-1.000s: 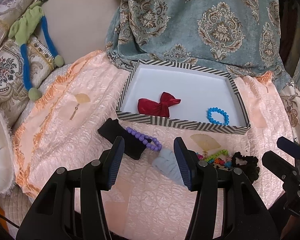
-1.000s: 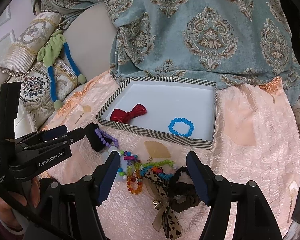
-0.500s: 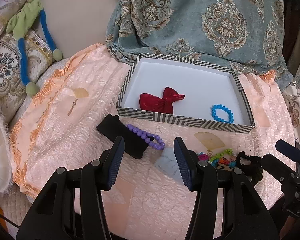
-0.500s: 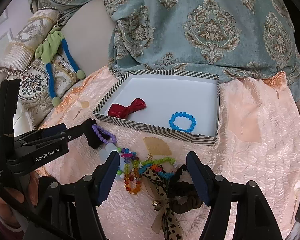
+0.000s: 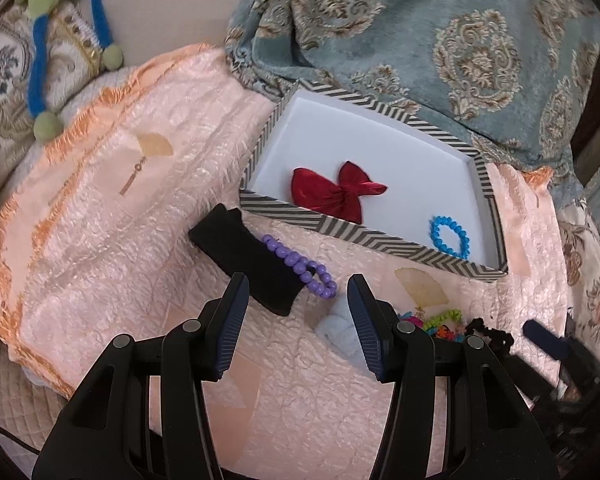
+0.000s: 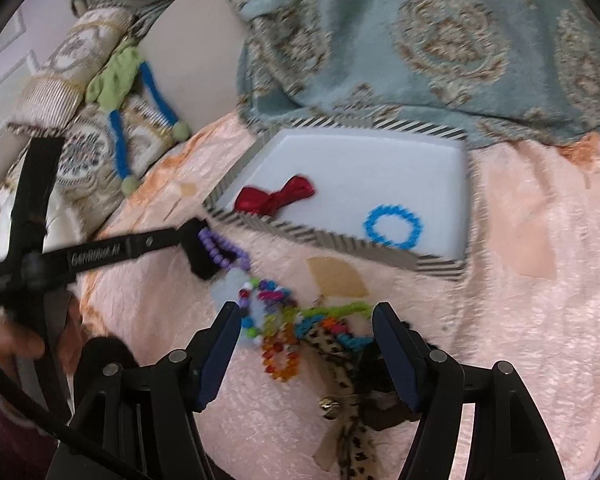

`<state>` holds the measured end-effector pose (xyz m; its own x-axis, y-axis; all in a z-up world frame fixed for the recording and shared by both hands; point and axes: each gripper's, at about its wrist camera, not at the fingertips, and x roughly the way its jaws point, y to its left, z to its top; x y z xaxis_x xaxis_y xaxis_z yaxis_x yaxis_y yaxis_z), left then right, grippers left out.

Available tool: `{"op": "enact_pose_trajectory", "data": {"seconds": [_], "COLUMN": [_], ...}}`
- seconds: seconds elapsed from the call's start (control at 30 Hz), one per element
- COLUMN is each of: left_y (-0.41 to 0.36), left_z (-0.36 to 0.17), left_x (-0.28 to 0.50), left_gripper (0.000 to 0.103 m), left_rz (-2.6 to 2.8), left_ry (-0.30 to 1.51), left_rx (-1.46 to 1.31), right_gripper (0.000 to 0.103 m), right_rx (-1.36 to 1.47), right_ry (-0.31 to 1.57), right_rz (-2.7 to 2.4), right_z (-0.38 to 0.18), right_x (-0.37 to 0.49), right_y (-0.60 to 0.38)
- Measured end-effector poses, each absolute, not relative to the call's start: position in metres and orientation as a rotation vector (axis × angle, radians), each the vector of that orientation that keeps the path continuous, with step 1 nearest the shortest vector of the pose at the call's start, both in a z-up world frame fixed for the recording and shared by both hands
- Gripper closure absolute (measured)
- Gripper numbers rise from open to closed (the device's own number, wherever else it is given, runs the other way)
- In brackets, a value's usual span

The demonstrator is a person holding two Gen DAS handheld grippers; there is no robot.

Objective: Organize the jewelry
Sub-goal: 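Move the left tool to the black velvet piece and grasp it, then lift the black velvet piece with the left tool while the right tool grasps a multicolor bead bracelet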

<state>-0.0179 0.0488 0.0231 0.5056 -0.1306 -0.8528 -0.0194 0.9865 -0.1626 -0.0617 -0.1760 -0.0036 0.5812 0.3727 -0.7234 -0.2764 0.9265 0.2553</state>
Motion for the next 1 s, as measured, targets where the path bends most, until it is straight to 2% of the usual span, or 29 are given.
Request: {"op": "enact_pose_trajectory", "data": {"seconds": [0.07,0.17,0.43,0.5,0.67,1.0], "left_y": [0.054,0.059,0.081,0.085,0.095,0.119], "left_z": [0.017,0.008,-0.012,-0.015,-0.023,-0.032], "left_x": [-0.013,-0.008,0.010,0.014,0.025,0.038], "left_gripper": [0.052,0.052,0.051,0.050,0.050,0.050], "left_rz": [-0.058,-0.057,-0.002,0.008,0.026,0.108], "left_ry": [1.062,1.089,1.132,1.134,1.140,1.124], "left_rx": [-0.175,-0.197,-0.277,-0.292,-0.329,-0.465], "right_gripper": [0.040,0.056,0.057,0.070,0.092,0.094], "right_rx": [0.089,0.094,0.142,0.139,0.148,0.173], "right_ry": [0.888,0.926,0.973,0.986,0.973,0.915], "right_rz": [0.416,0.448,0.511,0.527,0.540,0.557], "right_z": [-0.013,-0.030,-0.055,-0.060,-0.066,-0.046], "right_x": [-0.058,-0.050,-0.034,-0.030,-0.026,-0.035], "right_y": [-0.167,-0.159,-0.149,-0.145,-0.143,-0.154]}}
